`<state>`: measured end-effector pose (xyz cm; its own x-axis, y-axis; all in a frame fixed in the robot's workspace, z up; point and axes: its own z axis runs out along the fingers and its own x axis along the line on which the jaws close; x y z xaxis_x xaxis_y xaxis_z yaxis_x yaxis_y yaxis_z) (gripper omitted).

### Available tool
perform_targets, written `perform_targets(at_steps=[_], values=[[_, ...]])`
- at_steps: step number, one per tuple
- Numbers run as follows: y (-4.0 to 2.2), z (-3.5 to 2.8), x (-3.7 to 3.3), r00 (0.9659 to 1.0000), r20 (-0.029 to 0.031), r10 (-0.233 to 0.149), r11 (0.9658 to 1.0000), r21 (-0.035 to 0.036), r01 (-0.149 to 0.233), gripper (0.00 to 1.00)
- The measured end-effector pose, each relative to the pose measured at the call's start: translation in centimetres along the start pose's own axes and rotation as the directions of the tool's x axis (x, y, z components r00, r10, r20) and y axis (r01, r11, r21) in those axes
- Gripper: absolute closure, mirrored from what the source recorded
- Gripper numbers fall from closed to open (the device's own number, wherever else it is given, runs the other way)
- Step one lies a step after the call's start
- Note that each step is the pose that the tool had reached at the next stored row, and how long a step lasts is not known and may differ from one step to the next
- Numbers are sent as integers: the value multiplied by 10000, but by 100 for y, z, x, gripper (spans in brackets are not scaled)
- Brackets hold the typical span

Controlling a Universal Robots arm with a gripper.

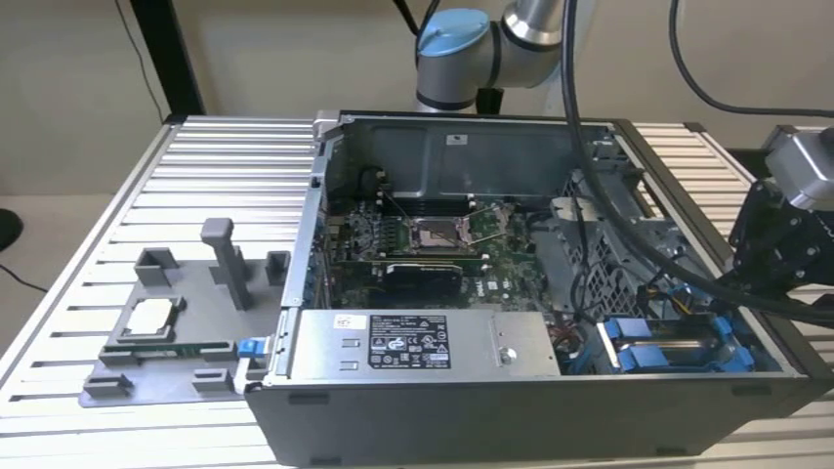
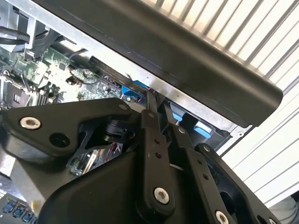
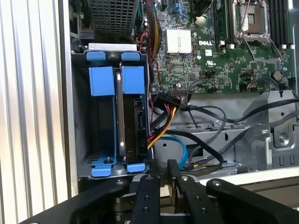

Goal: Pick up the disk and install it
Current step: 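Insert the second disk wire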

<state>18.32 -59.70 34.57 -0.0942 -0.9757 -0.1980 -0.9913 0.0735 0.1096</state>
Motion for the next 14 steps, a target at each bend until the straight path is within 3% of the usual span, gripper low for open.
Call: perform_targets(at_steps=[2, 11, 12, 14], values=[[62, -14, 2, 10000, -1, -1, 10000, 1, 1, 100], [478, -61, 23, 10000, 37, -7, 10000, 12, 7, 100], [509, -58, 26, 10000, 43, -21, 10000, 78, 21, 100], [562, -53, 31, 10000, 61, -75, 9994, 330, 73, 100]])
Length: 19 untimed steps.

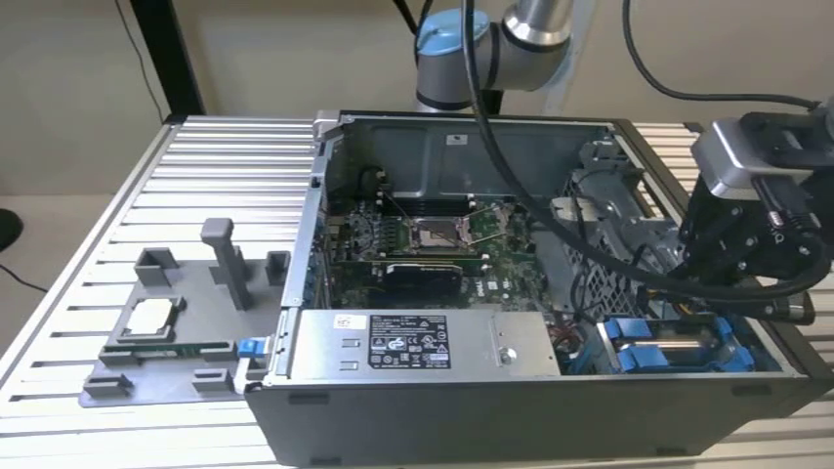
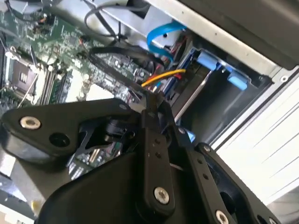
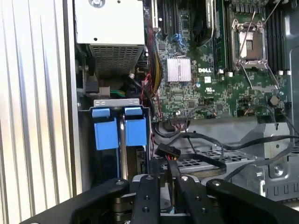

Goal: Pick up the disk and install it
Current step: 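Insert the second disk wire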

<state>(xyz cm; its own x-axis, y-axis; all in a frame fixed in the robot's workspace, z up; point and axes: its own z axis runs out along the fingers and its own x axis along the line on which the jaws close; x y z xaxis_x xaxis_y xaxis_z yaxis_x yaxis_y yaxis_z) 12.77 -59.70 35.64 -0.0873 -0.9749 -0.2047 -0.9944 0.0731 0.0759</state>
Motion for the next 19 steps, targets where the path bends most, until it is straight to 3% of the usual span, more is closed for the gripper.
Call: perform_targets(at_steps=[3, 4, 8, 9, 12, 13, 19], values=[[60, 3, 6, 9999, 34, -109, 9987, 504, 107, 100], [92, 4, 12, 9999, 39, -126, 9982, 582, 123, 100], [240, 10, 43, 9999, 42, -137, 9979, 633, 134, 100], [266, 13, 49, 9999, 45, -146, 9976, 673, 143, 100], [320, 21, 58, 9997, 71, -254, 9929, 1160, 245, 100], [335, 23, 59, 9996, 77, -283, 9914, 1281, 270, 100], [337, 23, 60, 9996, 78, -287, 9911, 1301, 275, 100]])
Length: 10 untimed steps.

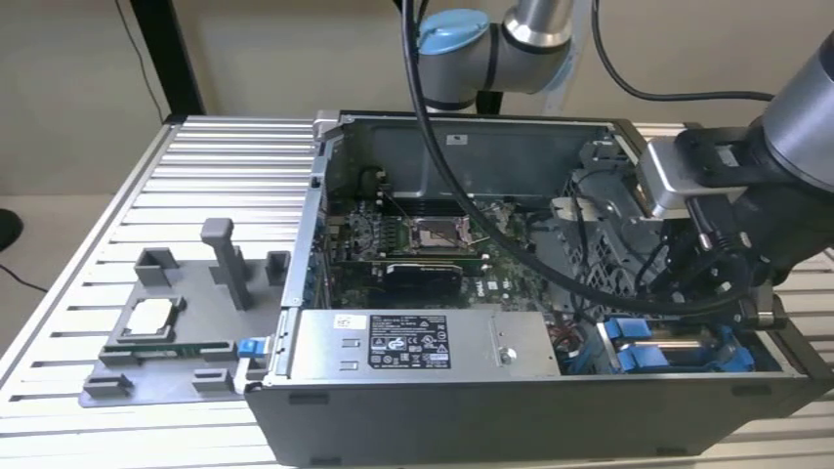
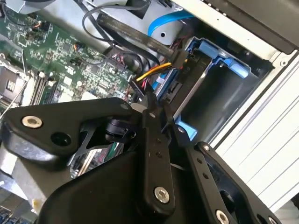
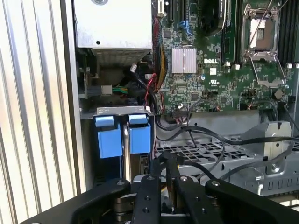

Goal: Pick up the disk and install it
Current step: 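Insert the second disk wire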

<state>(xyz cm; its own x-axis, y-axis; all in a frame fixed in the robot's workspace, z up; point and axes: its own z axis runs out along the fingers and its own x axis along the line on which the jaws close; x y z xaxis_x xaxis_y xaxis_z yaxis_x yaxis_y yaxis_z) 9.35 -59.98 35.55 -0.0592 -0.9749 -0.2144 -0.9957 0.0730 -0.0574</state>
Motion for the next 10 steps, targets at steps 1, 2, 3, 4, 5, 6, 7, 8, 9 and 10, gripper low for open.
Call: perform_targets(at_steps=[1, 2, 3, 4, 5, 6, 7, 8, 9, 10], values=[[-1, 0, 0, 10000, 0, 0, 10000, 1, 0, 100], [-6, 0, -1, 10000, 0, 1, 10000, -1, -1, 100], [-9, -2, -1, 10000, -1, 4, 10000, -8, -4, 100], [-9, -16, -4, 10000, -4, 7, 10000, -20, -7, 100], [-11, -42, -10, 10000, -1, 9, 10000, -30, -9, 100], [-14, -71, -17, 10000, 2, 9, 10000, -39, -9, 100], [-16, -103, -23, 10000, 2, 13, 10000, -50, -13, 100], [-20, -129, -29, 10000, 4, 15, 10000, -69, -15, 100], [-30, -149, -34, 10000, 10, 21, 9999, -100, -21, 100], [-43, -160, -37, 10000, 22, 31, 9999, -132, -30, 0]])
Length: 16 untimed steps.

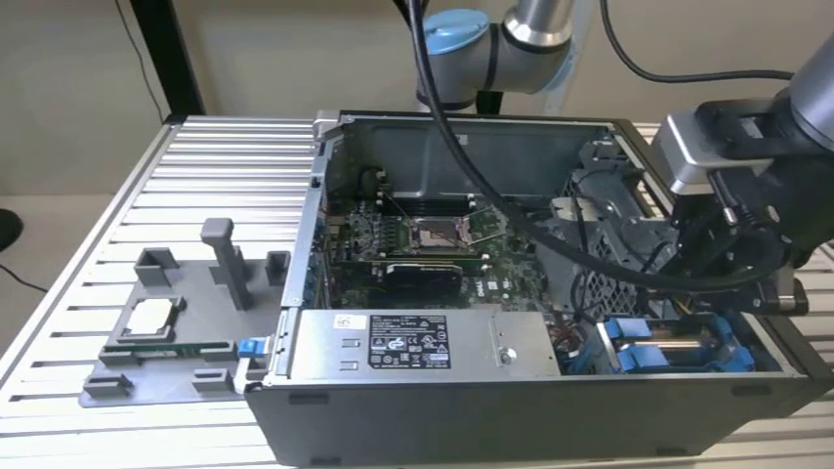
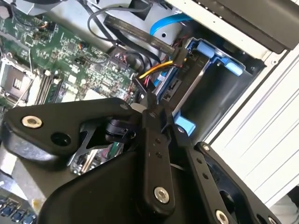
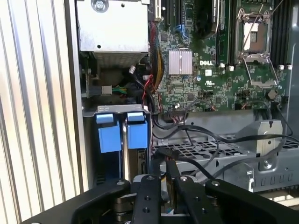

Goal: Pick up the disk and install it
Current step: 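Insert the second disk wire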

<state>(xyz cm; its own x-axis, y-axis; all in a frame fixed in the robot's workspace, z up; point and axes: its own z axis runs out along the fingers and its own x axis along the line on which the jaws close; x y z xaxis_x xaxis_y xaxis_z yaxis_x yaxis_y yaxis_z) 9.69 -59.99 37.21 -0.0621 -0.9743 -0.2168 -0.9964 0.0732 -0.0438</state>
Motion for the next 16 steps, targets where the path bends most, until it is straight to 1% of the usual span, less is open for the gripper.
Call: perform_targets(at_steps=[3, 7, 9, 11, 13, 16], values=[[-88, -1, -5, 10000, 26, 19, 10000, -76, -19, 0], [-262, 9, -15, 10000, 54, 41, 9999, -165, -40, 0], [-337, 13, -18, 10000, 75, 51, 9998, -211, -49, 0], [-376, 12, -7, 9999, 96, 67, 9996, -277, -64, 0], [-397, 8, 14, 9999, 101, 86, 9993, -355, -83, 0], [-424, 31, 22, 9999, 104, 89, 9993, -364, -85, 0]])
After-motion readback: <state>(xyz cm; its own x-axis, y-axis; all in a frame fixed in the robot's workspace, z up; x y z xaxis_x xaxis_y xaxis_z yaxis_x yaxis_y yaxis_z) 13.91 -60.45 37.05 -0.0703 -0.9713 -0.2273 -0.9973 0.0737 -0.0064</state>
